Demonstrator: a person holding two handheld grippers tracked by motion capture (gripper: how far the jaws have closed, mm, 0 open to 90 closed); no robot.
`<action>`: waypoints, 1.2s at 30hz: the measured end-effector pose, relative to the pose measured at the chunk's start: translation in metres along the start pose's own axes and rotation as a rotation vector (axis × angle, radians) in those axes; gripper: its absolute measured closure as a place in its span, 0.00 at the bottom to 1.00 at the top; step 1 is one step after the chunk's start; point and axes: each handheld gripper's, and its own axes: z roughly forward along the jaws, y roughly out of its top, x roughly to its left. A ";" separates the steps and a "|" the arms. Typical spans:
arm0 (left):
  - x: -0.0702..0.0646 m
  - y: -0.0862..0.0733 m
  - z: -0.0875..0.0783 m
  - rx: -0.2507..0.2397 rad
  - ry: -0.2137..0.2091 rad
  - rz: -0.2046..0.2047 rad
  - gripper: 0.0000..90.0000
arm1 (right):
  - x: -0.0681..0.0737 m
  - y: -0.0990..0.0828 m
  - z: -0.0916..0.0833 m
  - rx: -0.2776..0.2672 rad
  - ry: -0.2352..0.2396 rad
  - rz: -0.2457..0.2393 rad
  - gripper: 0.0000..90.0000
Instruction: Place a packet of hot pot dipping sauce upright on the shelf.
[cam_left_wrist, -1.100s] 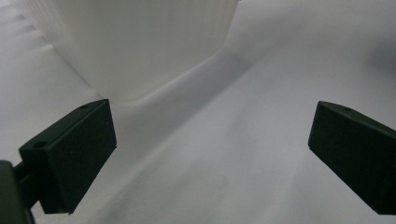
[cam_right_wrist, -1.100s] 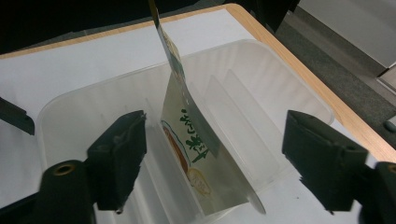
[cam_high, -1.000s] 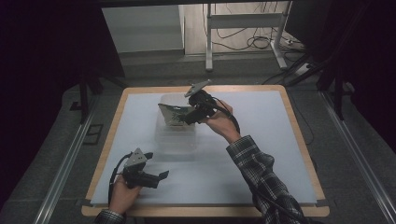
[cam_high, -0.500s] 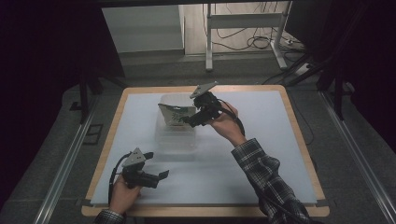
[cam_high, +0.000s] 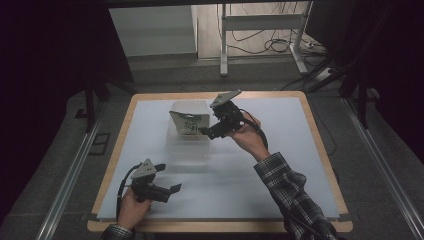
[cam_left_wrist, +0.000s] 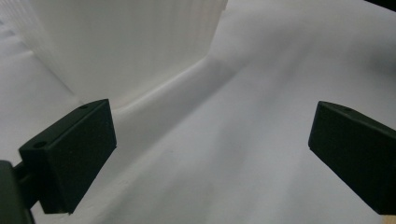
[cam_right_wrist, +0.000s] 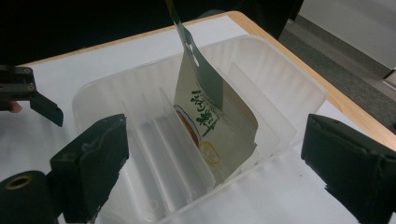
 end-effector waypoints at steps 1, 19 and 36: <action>0.000 0.000 -0.001 -0.009 0.001 -0.003 0.01 | -0.001 -0.001 -0.001 -0.004 0.002 0.002 0.08; 0.001 0.000 -0.002 -0.035 -0.011 -0.006 0.00 | -0.001 -0.025 -0.012 0.005 0.002 0.038 0.06; 0.002 0.000 -0.004 -0.045 -0.003 -0.010 0.00 | 0.003 -0.049 -0.028 -0.003 0.007 0.066 0.05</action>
